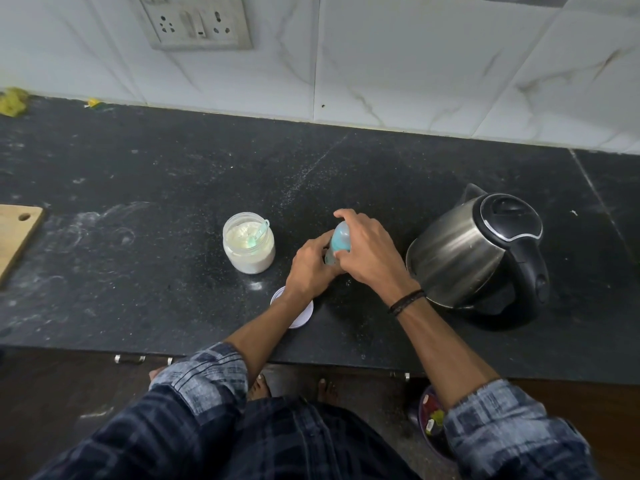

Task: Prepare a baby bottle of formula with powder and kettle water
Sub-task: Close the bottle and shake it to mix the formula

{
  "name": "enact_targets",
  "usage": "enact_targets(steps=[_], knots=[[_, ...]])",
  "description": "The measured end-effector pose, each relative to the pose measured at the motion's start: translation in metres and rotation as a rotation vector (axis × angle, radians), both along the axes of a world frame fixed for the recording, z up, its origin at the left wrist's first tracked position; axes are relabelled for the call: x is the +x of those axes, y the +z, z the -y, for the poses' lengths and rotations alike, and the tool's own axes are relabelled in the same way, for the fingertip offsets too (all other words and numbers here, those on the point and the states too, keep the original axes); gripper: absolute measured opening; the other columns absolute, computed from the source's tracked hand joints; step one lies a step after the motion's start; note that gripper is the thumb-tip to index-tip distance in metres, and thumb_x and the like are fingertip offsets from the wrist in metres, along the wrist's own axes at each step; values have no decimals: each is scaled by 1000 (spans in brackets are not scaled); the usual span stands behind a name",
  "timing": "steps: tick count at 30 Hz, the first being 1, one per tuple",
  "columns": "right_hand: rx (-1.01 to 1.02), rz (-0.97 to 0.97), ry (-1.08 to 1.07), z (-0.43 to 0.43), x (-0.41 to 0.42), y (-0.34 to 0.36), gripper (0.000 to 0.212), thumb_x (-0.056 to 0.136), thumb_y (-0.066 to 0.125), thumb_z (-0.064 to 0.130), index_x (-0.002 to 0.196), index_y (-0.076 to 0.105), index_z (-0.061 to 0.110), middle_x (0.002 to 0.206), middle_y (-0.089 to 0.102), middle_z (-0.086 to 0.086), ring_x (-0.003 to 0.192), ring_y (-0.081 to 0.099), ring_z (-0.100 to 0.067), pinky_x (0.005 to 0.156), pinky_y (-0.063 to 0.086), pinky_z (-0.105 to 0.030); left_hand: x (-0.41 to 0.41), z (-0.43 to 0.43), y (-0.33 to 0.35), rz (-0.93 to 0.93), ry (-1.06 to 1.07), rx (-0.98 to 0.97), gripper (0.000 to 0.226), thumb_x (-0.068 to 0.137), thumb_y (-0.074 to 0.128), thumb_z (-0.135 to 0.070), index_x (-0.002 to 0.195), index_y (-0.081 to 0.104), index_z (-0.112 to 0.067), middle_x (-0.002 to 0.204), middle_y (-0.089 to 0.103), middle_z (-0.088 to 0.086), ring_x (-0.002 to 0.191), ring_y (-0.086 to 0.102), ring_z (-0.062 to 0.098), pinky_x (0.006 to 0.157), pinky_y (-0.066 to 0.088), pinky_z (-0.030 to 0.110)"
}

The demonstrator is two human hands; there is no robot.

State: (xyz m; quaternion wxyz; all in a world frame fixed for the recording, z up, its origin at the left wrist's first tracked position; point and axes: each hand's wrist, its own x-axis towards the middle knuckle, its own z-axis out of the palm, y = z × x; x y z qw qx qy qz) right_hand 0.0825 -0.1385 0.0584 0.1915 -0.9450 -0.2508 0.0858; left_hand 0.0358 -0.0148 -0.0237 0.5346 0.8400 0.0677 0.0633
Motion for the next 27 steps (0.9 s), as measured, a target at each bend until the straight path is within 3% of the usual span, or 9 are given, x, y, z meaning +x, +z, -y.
enact_targets(steps=[3,6,9,12,14,18,22,24,27], knots=[[16,54,-26,-2,-7,-6,80,88,75,11,158,36,14,136,57,-14,124,53,-30,100,45,-36,0,1,-2,3,8,-4,39,75,61,-43,113,63,-36,95,73,-8,92,68,19,85,57,50],[29,82,-53,-3,-11,-9,83,89,76,13,160,33,13,138,57,-16,124,55,-30,103,45,-38,-1,2,-3,10,27,16,32,76,56,-41,107,62,-37,90,69,-18,86,65,11,78,57,45],[50,78,-97,-4,-14,-12,84,90,76,15,161,31,13,136,57,-15,121,54,-29,101,45,-37,-1,3,-3,32,31,50,29,78,54,-42,106,60,-42,88,64,-33,85,62,1,70,54,33],[86,92,-137,-6,-18,-15,83,89,75,15,161,33,12,131,58,-16,116,53,-29,99,44,-35,-1,3,-1,53,35,78,18,80,52,-39,91,56,-53,84,64,-30,79,60,0,61,43,26],[90,122,-161,-8,-21,-17,83,88,76,16,159,35,11,129,59,-16,113,54,-30,97,44,-35,-1,4,0,63,39,90,25,81,52,-37,86,51,-61,83,63,-30,79,58,-1,59,39,22],[108,157,-220,-13,-25,-22,79,86,77,16,156,41,10,124,60,-16,110,55,-30,94,45,-36,-2,3,3,73,38,90,31,84,54,-33,88,50,-63,85,62,-35,80,59,-5,59,36,12],[155,167,-269,-16,-27,-24,74,85,79,15,151,47,10,121,60,-16,107,55,-31,94,46,-39,-3,3,0,55,38,64,28,87,59,-26,102,58,-49,89,63,-37,88,59,-8,67,40,6],[175,165,-268,-14,-27,-25,75,84,82,18,150,46,14,122,60,-15,107,55,-29,92,50,-40,-2,1,-1,15,35,43,31,86,61,-29,114,63,-43,92,66,-33,91,62,-5,76,47,13],[198,131,-231,-8,-20,-27,82,83,87,27,151,41,24,124,59,-9,110,54,-26,88,50,-37,-1,-2,3,-69,21,25,42,82,64,-34,123,66,-37,100,69,-20,96,66,8,86,56,38]])
